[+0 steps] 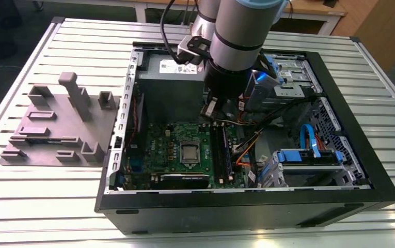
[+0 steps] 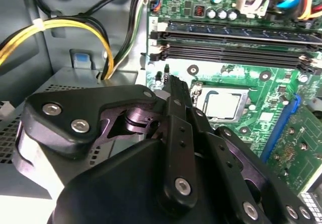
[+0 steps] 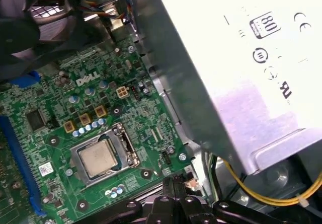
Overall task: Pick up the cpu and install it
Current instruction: 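Install the first cpu locking lever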
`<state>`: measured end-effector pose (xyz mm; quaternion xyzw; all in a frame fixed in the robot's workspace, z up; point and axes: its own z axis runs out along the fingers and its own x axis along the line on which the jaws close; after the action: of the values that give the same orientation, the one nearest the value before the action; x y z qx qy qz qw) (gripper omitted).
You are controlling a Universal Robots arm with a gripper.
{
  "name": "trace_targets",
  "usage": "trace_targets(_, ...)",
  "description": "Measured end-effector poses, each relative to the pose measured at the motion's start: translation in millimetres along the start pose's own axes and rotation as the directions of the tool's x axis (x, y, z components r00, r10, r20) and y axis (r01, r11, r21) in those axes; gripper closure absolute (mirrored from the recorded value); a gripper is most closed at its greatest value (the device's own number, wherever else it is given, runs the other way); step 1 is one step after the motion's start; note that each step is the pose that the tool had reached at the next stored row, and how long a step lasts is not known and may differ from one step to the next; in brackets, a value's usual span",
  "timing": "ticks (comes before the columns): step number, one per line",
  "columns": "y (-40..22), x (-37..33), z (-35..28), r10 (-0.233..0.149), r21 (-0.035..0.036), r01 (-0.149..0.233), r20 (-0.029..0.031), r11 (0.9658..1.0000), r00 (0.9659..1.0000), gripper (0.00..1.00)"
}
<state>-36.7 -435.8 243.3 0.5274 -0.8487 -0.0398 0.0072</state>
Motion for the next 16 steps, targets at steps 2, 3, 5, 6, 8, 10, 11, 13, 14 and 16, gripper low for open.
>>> trace_targets(2, 1.3, -0.2, 1.2, -0.006, -0.0002, 0.006, -0.0002, 1.0000, 1.0000, 0.90)
trace_targets(3, 2.1, 0.1, 1.5, -0.011, -0.0003, 0.011, -0.0008, 0.9999, 0.9999, 0.90)
trace_targets(5, 3.6, 0.9, 2.2, -0.022, -0.0007, 0.022, -0.0017, 0.9998, 0.9998, 0.90)
trace_targets(6, 4.1, 1.2, 2.5, -0.027, -0.0008, 0.027, -0.0022, 0.9996, 0.9996, 0.90)
trace_targets(8, 4.8, 1.5, 2.6, -0.035, -0.0009, 0.035, -0.0034, 0.9994, 0.9994, 0.90)
trace_targets(10, 4.8, 1.6, 2.7, -0.036, 0.0011, 0.036, -0.0077, 0.9994, 0.9993, 0.90)
trace_targets(11, 4.8, 1.7, 2.7, -0.036, 0.0024, 0.036, -0.0106, 0.9994, 0.9993, 0.90)
trace_targets(13, 4.8, 2.0, 2.7, -0.035, 0.0056, 0.035, -0.0177, 0.9994, 0.9992, 0.90)
trace_targets(14, 4.8, 2.2, 2.7, -0.035, 0.0079, 0.035, -0.0226, 0.9994, 0.9991, 0.90)
trace_targets(16, 5.0, 2.8, 2.7, -0.034, 0.0115, 0.034, -0.0306, 0.9993, 0.9989, 0.90)
